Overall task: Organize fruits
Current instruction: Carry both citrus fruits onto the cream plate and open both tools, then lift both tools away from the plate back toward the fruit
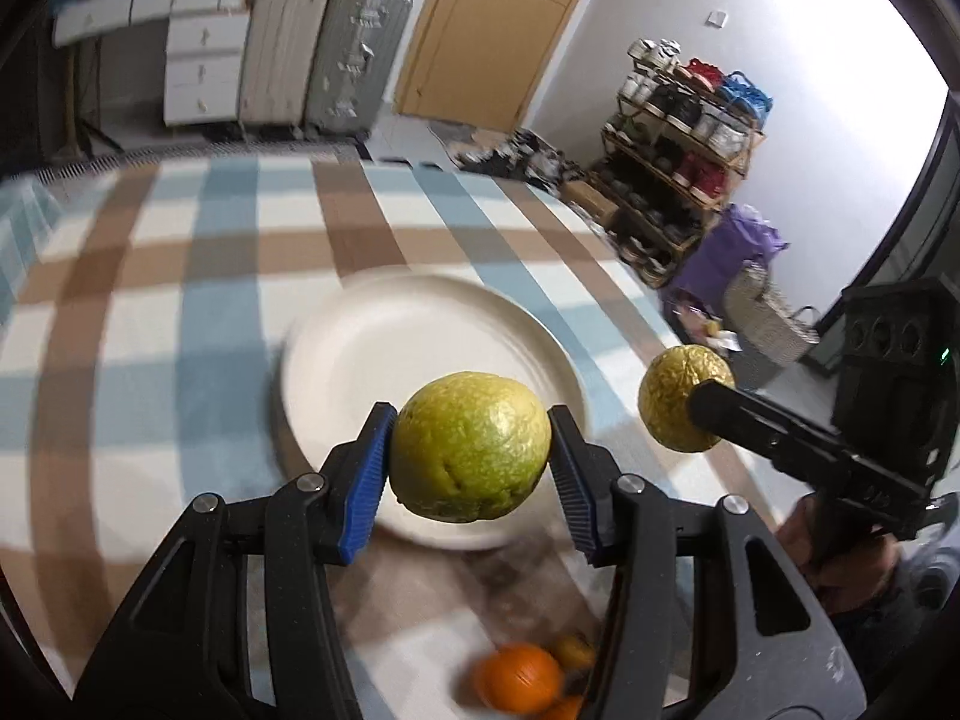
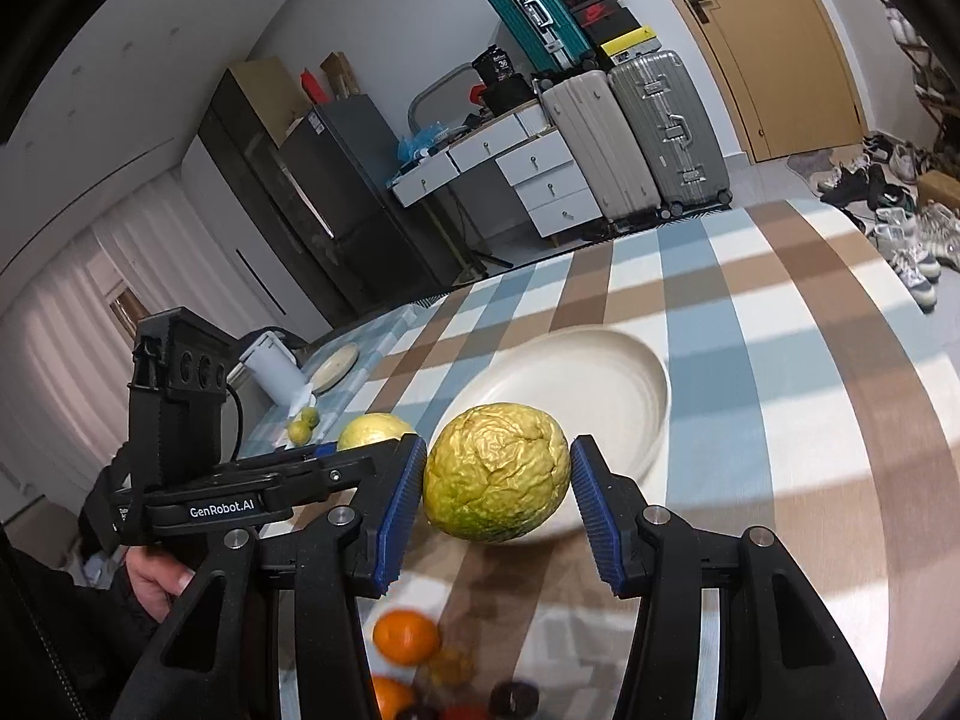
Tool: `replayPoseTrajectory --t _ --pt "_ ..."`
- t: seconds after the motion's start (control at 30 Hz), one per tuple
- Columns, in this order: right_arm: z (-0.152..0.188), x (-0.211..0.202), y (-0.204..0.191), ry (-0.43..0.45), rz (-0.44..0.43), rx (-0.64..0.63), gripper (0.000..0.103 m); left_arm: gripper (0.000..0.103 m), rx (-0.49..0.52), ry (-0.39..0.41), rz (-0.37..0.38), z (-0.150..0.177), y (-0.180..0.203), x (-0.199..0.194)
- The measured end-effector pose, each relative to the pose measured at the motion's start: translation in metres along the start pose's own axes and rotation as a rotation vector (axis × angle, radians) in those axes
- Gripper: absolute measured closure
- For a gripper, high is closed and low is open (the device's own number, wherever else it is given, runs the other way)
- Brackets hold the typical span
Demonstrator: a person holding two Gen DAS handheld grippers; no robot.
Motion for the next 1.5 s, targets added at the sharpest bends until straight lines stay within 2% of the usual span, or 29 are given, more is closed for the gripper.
replayPoseTrajectory --t 0.33,0.43,0.6,0.8,1.1,1.17,1.23,1.3,1.33,1.4,1.5 --pt "-0.051 0.079 0.004 -0.097 0.016 0.003 0.052 0.055 0.000 -0.045 -0.037 -0.033 -0.045 0.060" --pt "-0.059 0.101 0.014 -0.126 0.027 0.035 0.052 0.055 0.023 -0.063 -0.066 -0.037 -0.054 0.079" --pt "-0.064 0.132 0.032 -0.180 0.040 0.091 0.052 0.055 0.047 -0.083 -0.053 -0.039 -0.059 0.100" --pt "-0.066 0.151 0.046 -0.208 0.062 0.142 0.052 0.055 0.069 -0.108 -0.035 -0.037 -0.056 0.120" --pt "-0.067 0.159 0.056 -0.201 0.100 0.182 0.050 0.055 0.044 -0.116 0.004 -0.033 -0.059 0.138" --pt "-0.069 0.159 0.057 -0.194 0.080 0.202 0.049 0.055 0.042 -0.099 0.003 -0.033 -0.061 0.137" --pt "-0.070 0.158 0.055 -0.189 0.072 0.201 0.049 0.053 0.042 -0.094 0.010 -0.035 -0.061 0.135" --pt "-0.069 0.156 0.052 -0.183 0.074 0.189 0.047 0.039 0.052 -0.096 -0.005 -0.036 -0.060 0.133" --pt "-0.069 0.154 0.052 -0.179 0.072 0.189 0.045 0.037 0.049 -0.089 -0.014 -0.036 -0.060 0.130" --pt "-0.070 0.146 0.049 -0.158 0.063 0.190 0.038 0.029 0.037 -0.077 -0.015 -0.037 -0.060 0.123" --pt "-0.072 0.130 0.044 -0.112 0.054 0.190 0.023 0.025 0.032 -0.062 -0.048 -0.037 -0.059 0.108"
Point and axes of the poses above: each gripper's, at about its wrist camera, not at the fingertips, and x roughly the way its jaws point, y to its right, z to its underside, the point moved 5 cm from there along x, roughly the way its jaws point, and after that the axes turned 12 degrees about x, right-handed, at the moved point
